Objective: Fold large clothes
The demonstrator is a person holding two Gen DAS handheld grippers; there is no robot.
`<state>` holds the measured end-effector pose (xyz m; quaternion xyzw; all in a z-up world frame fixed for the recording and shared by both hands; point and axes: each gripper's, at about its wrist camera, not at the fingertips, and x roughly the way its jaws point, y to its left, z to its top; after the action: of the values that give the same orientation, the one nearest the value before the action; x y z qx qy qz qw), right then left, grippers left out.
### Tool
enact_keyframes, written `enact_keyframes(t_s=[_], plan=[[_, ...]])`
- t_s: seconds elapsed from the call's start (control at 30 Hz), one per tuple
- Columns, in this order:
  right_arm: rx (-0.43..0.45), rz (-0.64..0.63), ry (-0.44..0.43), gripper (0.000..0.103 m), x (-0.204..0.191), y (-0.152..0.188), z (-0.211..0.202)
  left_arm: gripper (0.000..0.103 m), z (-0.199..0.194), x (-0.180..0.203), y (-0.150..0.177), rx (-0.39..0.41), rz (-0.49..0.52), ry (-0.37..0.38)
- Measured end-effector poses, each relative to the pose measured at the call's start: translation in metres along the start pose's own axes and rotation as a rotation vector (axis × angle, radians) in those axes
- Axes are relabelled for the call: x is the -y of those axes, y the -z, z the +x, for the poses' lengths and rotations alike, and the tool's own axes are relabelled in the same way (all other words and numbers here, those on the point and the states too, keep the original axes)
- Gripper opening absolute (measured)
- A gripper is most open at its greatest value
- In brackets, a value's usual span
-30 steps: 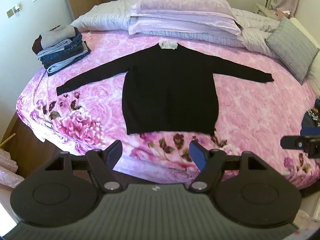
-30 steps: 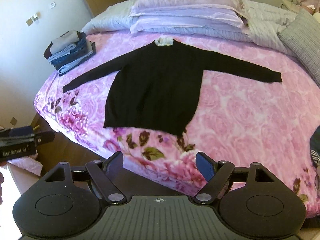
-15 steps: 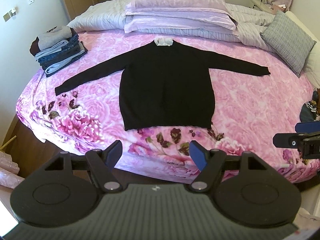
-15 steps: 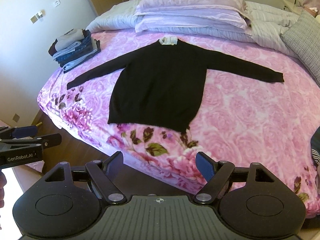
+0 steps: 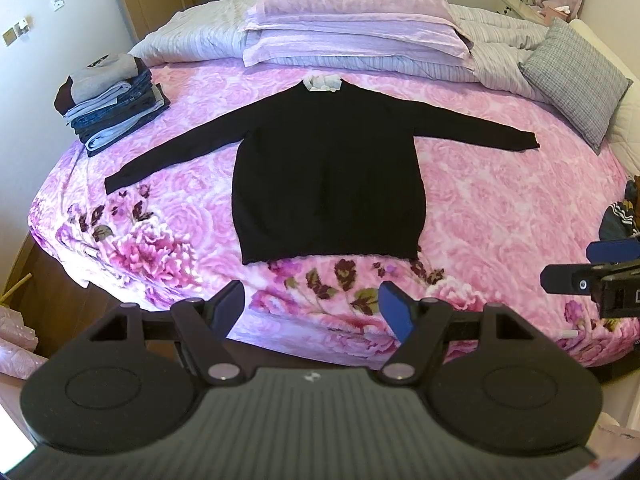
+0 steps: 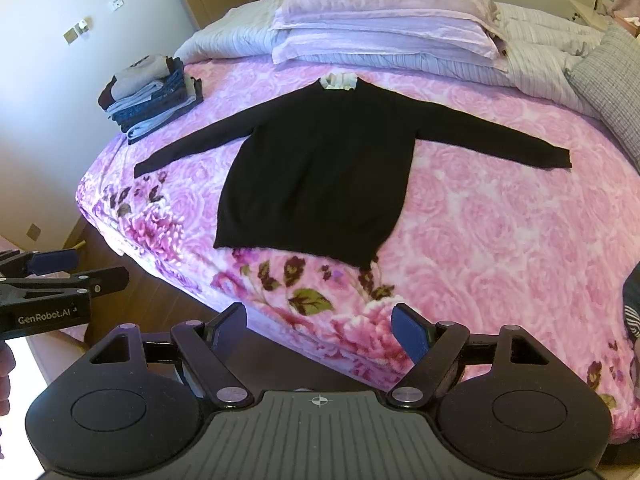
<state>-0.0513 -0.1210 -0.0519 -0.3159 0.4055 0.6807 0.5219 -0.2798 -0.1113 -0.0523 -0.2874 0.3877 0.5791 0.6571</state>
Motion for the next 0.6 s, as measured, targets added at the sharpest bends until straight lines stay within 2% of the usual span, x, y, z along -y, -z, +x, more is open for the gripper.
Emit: enact_keyframes(t_s=[0.6], plan=[[0.018,-0.018,-0.027,0.077,0.034,-0.02,0.001,0.071,0.014,0.026,-0.022,0.015,0.011,-0.012]])
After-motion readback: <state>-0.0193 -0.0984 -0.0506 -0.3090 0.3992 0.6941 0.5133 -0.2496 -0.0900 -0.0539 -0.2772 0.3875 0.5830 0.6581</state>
